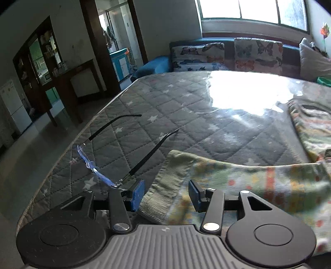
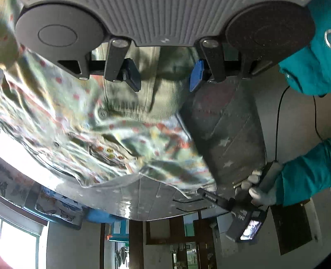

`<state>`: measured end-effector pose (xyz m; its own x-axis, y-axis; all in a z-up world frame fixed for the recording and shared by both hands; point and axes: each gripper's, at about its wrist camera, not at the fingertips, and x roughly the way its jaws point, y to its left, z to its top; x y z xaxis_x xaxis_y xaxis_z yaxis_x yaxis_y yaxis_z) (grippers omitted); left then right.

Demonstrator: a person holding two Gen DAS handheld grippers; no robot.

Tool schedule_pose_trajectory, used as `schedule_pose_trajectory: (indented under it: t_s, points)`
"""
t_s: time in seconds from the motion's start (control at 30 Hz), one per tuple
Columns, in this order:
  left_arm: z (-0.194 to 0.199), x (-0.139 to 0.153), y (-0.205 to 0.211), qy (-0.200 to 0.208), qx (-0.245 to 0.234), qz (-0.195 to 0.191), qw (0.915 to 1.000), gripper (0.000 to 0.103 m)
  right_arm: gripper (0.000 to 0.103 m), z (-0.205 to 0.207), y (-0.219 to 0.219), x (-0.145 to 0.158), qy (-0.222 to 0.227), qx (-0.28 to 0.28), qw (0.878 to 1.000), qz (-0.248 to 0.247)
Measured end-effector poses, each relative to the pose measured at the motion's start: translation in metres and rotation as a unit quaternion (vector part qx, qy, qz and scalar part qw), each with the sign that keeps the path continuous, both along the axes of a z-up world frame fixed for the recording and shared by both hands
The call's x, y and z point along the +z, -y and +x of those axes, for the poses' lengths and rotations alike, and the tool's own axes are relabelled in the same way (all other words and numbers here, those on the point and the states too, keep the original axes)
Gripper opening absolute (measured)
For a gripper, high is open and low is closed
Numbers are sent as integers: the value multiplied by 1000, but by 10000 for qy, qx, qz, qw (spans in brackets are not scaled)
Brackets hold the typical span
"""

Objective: Fold clothes

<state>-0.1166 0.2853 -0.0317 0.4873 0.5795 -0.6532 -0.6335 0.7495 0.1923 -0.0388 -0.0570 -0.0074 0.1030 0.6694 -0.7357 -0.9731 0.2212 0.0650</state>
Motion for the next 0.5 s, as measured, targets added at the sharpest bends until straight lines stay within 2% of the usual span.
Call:
schedule_pose_trajectory:
  t_s: [0.1,0.3,0.4,0.5]
  points:
    - [-4,12,11,127,-95,-4,9999,51,53,4,10,10,-31,-75,9997,229]
    - [2,35,50,483,-747,-244,9957,53,54,25,31,8,165,-757,9970,81]
    - [14,39,80,586,-1353,-516,9877,53,54,34,47,4,263,-1150,9930,71]
    - [27,41,113,651,-1936,-765,9759,53,54,43,66,4,35,-1672,9856,239]
